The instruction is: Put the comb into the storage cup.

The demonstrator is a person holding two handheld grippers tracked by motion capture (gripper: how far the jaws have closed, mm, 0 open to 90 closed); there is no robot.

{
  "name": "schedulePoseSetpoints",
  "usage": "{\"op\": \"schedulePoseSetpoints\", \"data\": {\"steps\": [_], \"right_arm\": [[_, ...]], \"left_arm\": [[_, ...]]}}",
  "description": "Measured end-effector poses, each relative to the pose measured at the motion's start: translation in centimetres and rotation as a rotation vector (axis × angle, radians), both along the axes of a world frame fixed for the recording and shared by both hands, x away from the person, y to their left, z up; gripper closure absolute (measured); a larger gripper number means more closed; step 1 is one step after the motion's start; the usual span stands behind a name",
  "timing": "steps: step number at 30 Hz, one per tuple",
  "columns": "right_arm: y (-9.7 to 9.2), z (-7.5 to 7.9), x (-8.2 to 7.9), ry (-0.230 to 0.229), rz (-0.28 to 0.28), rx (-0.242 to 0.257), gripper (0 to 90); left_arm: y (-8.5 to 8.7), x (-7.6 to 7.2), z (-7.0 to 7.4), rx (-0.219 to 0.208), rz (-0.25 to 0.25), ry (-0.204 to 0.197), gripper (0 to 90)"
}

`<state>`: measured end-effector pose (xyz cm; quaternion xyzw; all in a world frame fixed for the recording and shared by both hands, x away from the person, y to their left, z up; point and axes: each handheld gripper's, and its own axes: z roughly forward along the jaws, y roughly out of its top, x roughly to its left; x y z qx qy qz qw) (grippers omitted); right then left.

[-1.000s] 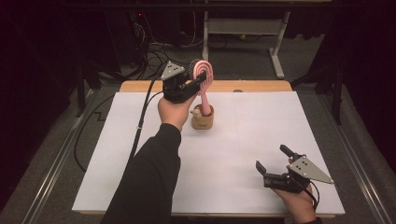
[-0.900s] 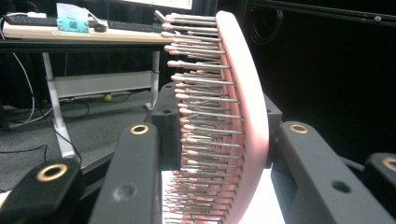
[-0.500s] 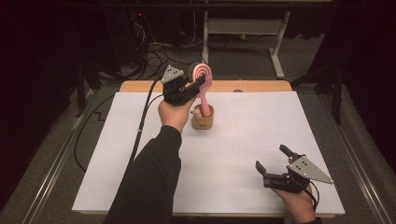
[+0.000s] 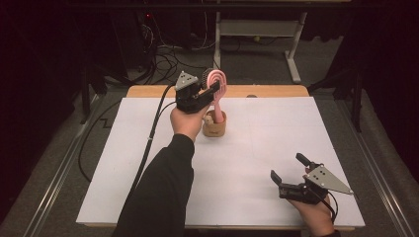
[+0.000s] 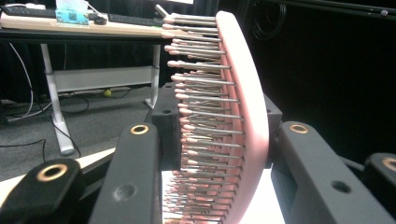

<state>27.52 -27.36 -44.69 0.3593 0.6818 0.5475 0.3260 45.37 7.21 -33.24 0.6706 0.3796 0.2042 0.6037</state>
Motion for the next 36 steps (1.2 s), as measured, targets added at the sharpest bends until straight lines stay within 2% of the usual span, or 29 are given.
{"op": "schedulePoseSetpoints", "data": {"steps": [11,14,26,36], "right_arm": [[0.0,0.0,0.0,0.002,0.004,0.003,0.3],[0.0,0.0,0.0,0.001,0.004,0.003,0.3],[-0.1,0.0,0.0,0.000,0.004,0.008,0.3],[-0.1,0.0,0.0,0.001,0.004,0.007,0.3]], "left_arm": [[-0.2,0.3,-0.5,0.019,0.010,0.009,63.4],[-0.2,0.4,-0.7,0.036,0.016,0.009,63.4],[-0.9,1.0,-1.9,0.029,0.019,0.029,63.3],[-0.5,1.2,-2.8,0.010,0.026,0.050,63.3]]}}
